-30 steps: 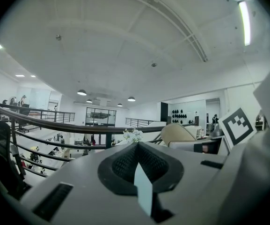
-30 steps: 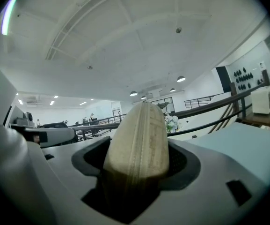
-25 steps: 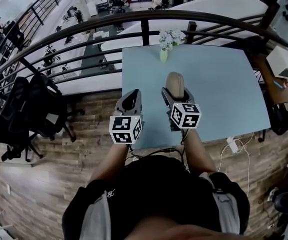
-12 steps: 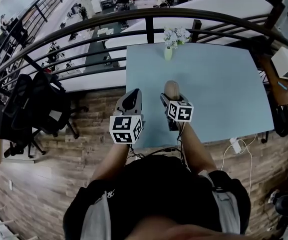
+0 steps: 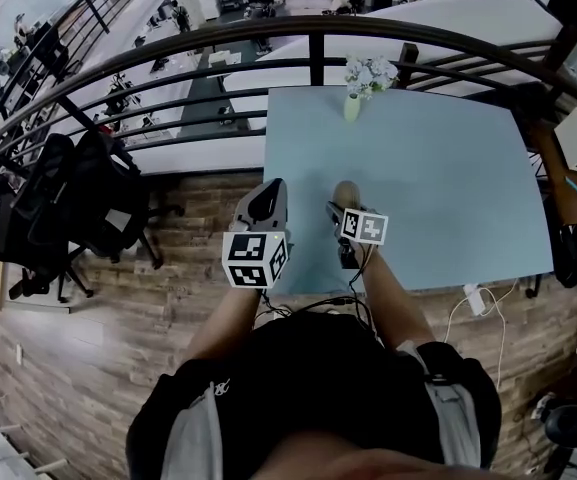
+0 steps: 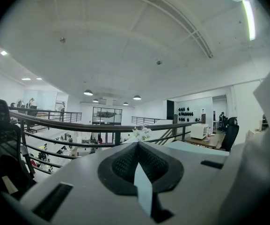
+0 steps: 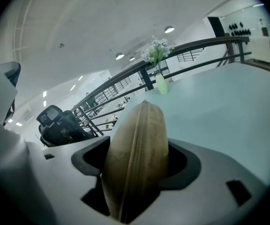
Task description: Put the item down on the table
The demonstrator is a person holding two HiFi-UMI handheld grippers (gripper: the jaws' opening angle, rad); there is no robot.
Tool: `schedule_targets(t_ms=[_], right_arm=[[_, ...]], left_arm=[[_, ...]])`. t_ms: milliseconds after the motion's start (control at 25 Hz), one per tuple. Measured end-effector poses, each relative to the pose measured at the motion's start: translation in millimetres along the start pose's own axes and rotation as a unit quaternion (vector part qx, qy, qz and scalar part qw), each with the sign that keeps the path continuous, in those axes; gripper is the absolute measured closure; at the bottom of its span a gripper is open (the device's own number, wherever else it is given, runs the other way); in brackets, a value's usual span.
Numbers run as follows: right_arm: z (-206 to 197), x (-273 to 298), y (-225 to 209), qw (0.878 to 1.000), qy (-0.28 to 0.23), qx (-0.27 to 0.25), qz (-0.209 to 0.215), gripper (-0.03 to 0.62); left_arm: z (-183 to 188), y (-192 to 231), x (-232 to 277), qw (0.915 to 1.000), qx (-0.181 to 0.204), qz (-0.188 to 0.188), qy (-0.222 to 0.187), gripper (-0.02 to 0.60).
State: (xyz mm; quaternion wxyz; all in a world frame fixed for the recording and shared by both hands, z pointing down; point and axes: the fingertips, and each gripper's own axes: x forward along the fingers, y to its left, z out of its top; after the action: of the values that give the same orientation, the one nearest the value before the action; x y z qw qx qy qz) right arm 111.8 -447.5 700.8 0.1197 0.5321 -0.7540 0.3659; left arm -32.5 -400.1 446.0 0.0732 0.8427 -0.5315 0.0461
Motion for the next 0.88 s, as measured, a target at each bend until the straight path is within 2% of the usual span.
schedule_targets(t_ms=[160,440,880], right_arm=[[-14,13,6,1.000,0.018,0.007,0.022,0.267],[-40,29,9,0.997,0.063,0.010,0.034,0.264],[-71,40,-13,0.992,0.118,0.033,0.009,0.258]], left_arm=[[-2,4,-4,1.0000,-0.001,0.006,0.003,0.568],[-4,15,-10,0.9999,-0.001,0.017,0.005,0.568],[-7,22,-9,0.9999,0.000,0.013,0.010,0.568]])
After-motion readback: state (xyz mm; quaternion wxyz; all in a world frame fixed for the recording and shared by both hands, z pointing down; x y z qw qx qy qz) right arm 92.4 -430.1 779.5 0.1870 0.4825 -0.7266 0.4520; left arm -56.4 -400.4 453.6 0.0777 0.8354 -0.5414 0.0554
